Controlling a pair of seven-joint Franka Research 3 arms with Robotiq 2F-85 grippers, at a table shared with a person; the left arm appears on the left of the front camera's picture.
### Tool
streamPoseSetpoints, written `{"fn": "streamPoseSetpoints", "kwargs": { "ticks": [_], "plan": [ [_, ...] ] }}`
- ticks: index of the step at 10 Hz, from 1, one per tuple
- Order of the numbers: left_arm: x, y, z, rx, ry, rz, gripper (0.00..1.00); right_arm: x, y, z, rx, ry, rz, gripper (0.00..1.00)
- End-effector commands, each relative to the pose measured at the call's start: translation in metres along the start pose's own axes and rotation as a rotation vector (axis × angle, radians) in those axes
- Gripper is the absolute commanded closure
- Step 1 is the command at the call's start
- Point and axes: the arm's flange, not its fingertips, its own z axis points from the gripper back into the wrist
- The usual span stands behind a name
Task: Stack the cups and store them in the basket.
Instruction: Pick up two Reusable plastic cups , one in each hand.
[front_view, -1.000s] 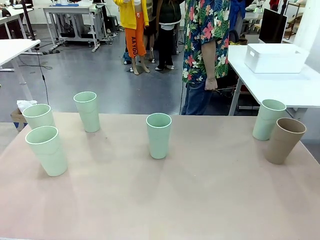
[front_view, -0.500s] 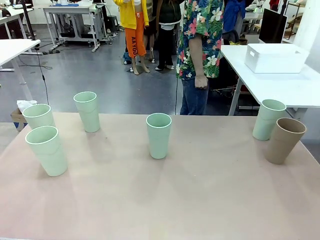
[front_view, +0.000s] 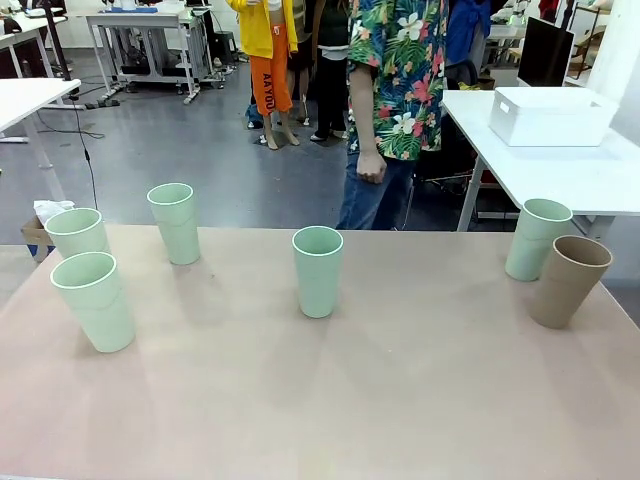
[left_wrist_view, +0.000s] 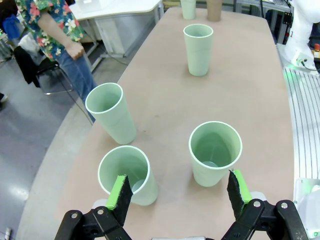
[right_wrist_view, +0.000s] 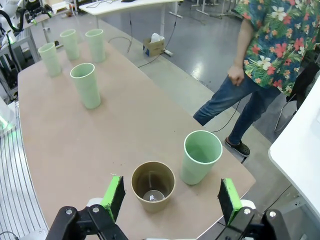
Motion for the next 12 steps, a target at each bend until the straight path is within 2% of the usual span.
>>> {"fn": "streamPoseSetpoints", "kwargs": {
  "ticks": [1, 12],
  "plan": [
    [0.0000, -0.0006, 0.0000, -0.003, -0.010, -0.008, 0.00, 0.0008, -0.0010, -0.0011, -0.001, -0.028, 0.022, 0.00],
    [0.0000, -0.0006, 0.0000, -0.003, -0.010, -0.008, 0.00, 0.0008, -0.0010, -0.0011, -0.001, -0.028, 0.022, 0.00]
  ]
}}
